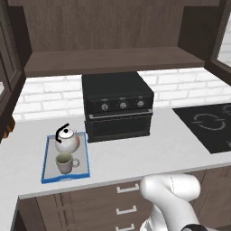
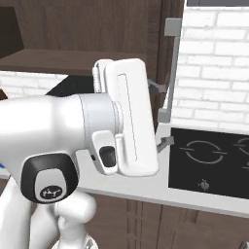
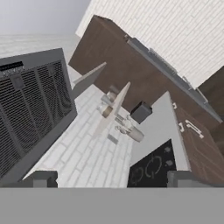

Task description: Pick the kettle from the counter and place it on the tray. Then pick the mug from the cabinet and place it on the tray. Then close the cabinet doors.

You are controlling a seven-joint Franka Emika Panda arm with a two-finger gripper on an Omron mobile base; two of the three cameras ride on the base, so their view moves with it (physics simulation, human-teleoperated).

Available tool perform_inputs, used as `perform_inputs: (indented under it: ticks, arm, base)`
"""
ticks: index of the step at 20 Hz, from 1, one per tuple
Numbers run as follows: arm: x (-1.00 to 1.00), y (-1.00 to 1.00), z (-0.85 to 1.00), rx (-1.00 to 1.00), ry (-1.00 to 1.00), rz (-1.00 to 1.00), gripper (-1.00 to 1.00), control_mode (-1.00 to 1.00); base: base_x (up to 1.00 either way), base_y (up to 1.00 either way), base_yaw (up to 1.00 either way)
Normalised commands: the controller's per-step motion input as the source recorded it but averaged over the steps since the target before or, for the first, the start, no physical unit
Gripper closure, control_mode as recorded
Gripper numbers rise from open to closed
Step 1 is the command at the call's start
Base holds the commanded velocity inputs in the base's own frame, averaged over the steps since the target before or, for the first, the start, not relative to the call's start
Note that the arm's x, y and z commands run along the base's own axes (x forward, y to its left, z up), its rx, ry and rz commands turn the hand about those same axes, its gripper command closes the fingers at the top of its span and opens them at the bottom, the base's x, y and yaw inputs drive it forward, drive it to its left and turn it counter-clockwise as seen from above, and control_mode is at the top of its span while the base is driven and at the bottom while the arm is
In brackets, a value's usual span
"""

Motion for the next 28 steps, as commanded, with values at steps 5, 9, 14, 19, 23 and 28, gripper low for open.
perform_inputs:
  ticks: [5,9,14,19,23,28]
  arm:
    - [0.42,-0.23,0.0,0.0,-0.01,-0.02,-1.0,-1.0]
    - [0.48,-0.21,-0.01,0.0,0.0,-0.01,-1.0,-1.0]
    - [0.48,0.0,-0.08,0.0,0.0,0.0,-1.0,-1.0]
    - [0.58,0.19,-0.1,0.0,-0.02,0.0,-1.0,-1.0]
    - [0.7,0.46,-0.05,0.0,0.0,0.0,-1.0,-1.0]
    - [0.69,0.56,0.0,0.0,0.0,0.01,-1.0,-1.0]
  base:
    - [0.0,0.0,0.0]
    - [0.0,0.0,0.0]
    - [0.0,0.0,0.0]
    - [0.0,0.0,0.0]
    - [0.0,0.0,0.0]
    - [0.0,0.0,0.0]
